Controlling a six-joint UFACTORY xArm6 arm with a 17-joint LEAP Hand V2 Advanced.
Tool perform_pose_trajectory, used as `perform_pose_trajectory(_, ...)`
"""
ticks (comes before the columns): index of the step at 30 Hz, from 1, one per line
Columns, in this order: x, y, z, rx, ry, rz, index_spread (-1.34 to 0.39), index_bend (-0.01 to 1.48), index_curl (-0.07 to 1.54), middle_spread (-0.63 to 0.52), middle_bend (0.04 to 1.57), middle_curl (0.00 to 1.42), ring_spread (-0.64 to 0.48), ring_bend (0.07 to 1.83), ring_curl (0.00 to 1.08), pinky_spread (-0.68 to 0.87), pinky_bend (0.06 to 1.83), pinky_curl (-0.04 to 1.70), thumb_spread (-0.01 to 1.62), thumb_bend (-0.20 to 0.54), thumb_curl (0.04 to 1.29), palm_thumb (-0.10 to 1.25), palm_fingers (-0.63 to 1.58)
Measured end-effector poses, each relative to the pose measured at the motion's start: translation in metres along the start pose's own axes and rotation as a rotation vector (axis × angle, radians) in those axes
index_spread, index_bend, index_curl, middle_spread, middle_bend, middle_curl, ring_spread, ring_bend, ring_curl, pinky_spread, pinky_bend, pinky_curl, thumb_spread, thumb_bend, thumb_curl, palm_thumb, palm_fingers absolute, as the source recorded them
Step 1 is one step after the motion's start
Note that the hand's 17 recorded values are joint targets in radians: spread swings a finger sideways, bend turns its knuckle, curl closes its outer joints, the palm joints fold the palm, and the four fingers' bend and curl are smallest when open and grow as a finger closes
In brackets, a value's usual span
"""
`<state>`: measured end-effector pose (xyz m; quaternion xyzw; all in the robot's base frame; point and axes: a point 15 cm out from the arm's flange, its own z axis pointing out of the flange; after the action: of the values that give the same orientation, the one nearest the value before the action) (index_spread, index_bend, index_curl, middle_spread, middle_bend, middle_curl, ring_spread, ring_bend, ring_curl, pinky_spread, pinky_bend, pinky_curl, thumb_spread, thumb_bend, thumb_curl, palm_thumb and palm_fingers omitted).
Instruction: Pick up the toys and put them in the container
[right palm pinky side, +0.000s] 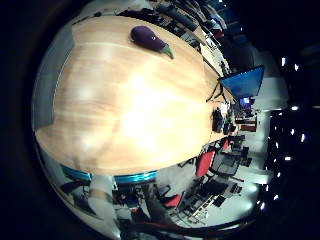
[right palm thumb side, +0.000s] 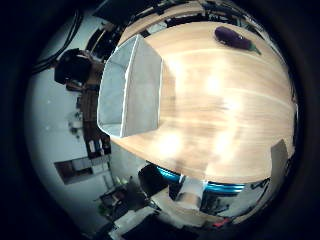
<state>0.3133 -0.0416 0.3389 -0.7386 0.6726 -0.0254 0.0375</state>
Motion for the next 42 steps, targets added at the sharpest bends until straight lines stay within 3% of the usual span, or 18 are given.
perform_pose_trajectory(18, 0.006, -0.015, -0.004, -0.006, 0.002, 0.004, -0.45, 0.15, 0.26, -0.09, 0.20, 0.34, 0.07, 0.31, 0.27, 0.48, 0.46, 0.30, 0.96, -0.029, 0.28, 0.14, 0.14)
perform_pose_trajectory(42, 0.089, -0.146, -0.017, 0.000, 0.022, 0.093, -0.46, 0.15, 0.25, -0.09, 0.20, 0.34, 0.06, 0.33, 0.27, 0.47, 0.49, 0.30, 0.97, -0.028, 0.28, 0.16, 0.14)
